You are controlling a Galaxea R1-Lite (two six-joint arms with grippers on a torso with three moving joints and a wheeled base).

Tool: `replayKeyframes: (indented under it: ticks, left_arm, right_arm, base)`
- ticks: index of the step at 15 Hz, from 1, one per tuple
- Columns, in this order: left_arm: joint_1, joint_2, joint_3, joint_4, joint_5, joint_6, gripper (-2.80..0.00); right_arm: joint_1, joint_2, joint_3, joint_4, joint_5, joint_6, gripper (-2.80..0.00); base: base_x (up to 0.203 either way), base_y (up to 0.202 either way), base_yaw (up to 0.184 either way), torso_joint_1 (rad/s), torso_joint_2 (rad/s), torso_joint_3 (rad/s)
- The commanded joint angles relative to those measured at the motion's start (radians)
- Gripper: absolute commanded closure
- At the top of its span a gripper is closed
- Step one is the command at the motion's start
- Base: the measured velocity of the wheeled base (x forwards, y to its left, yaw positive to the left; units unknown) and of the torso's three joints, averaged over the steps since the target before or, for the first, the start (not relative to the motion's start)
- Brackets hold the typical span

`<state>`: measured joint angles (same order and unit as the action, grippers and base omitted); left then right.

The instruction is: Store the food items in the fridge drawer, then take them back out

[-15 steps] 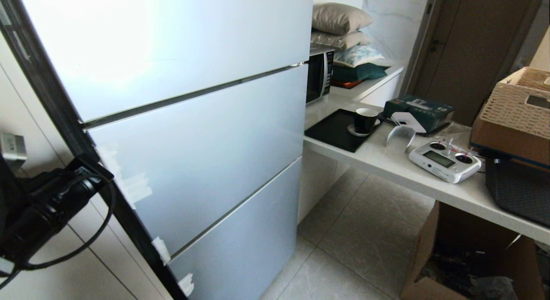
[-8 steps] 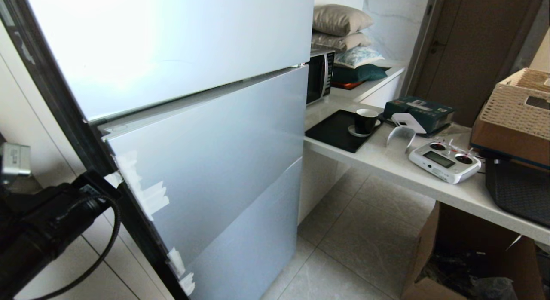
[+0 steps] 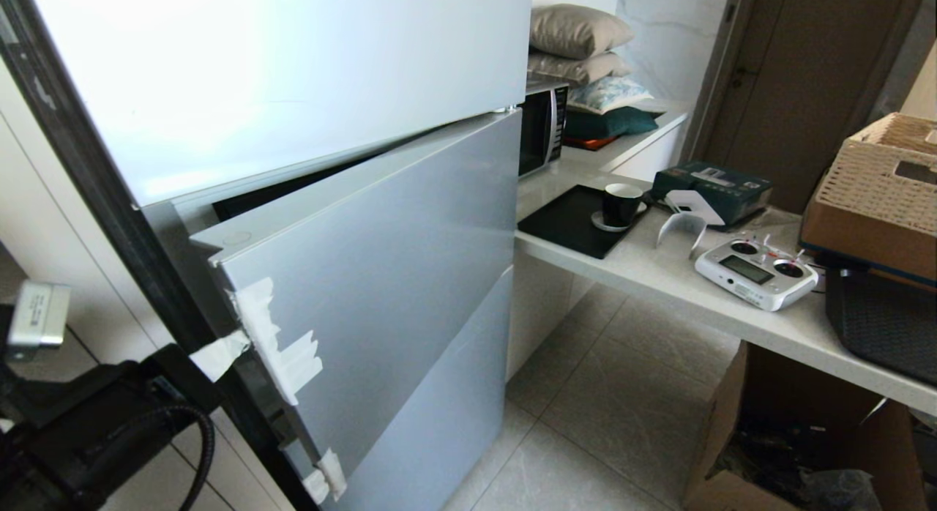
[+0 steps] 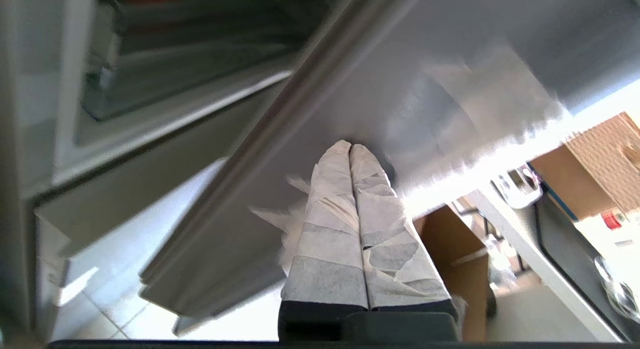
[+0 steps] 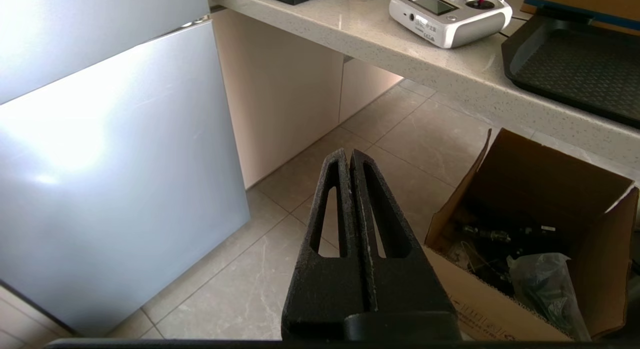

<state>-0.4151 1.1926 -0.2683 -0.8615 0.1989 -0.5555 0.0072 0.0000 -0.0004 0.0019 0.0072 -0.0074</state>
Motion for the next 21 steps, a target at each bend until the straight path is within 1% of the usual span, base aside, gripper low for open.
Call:
replayKeyframes:
  ticks: [1, 6, 9, 13, 16, 17, 18, 20, 21]
  left_arm:
    - [-0.025, -0.027, 0.022, -0.005, 0.008, -0.003, 0.0]
    - [-0.129, -0.06, 0.046, -0.005, 0.008, -0.003, 0.0]
    - [-0.138, -0.053, 0.042, -0.005, 0.007, -0.004, 0.0]
    - [-0.21, -0.057, 0.037, -0.005, 0.008, -0.004, 0.0]
    - [-0.209, -0.111, 0.035, -0.004, 0.018, 0.001, 0.0]
    - [-0.205, -0.154, 0.021, 0.004, 0.024, 0.015, 0.0]
    - [-0.199, -0.205, -0.017, 0.036, 0.043, 0.052, 0.0]
    - [-0.193, -0.313, -0.099, 0.184, 0.117, 0.166, 0.0]
    - [-0.19, -0.381, -0.128, 0.262, 0.166, 0.247, 0.0]
  right_arm:
    - [0.0, 0.002, 0.0, 0.0, 0.0, 0.0, 0.0]
    - [0.0, 0.002, 0.0, 0.0, 0.0, 0.0, 0.0]
    - [0.0, 0.002, 0.0, 0.0, 0.0, 0.0, 0.0]
    - [0.0, 0.002, 0.0, 0.0, 0.0, 0.0, 0.0]
    - [0.0, 0.002, 0.0, 0.0, 0.0, 0.0, 0.0]
    - [0.0, 0.002, 0.0, 0.0, 0.0, 0.0, 0.0]
    - [0.0, 0.002, 0.0, 0.0, 0.0, 0.0, 0.0]
    - [0.0, 0.002, 0.0, 0.0, 0.0, 0.0, 0.0]
    - [0.0, 0.002, 0.0, 0.0, 0.0, 0.0, 0.0]
  base:
    - [0.0, 0.0, 0.0, 0.0, 0.0, 0.0]
    - [0.0, 0.0, 0.0, 0.0, 0.0, 0.0]
    - [0.0, 0.0, 0.0, 0.0, 0.0, 0.0]
    - [0.0, 0.0, 0.0, 0.0, 0.0, 0.0]
    - [0.0, 0.0, 0.0, 0.0, 0.0, 0.0]
    - [0.0, 0.0, 0.0, 0.0, 0.0, 0.0]
    - [0.0, 0.0, 0.0, 0.0, 0.0, 0.0]
    - [0.0, 0.0, 0.0, 0.0, 0.0, 0.0]
    - [0.0, 0.0, 0.0, 0.0, 0.0, 0.0]
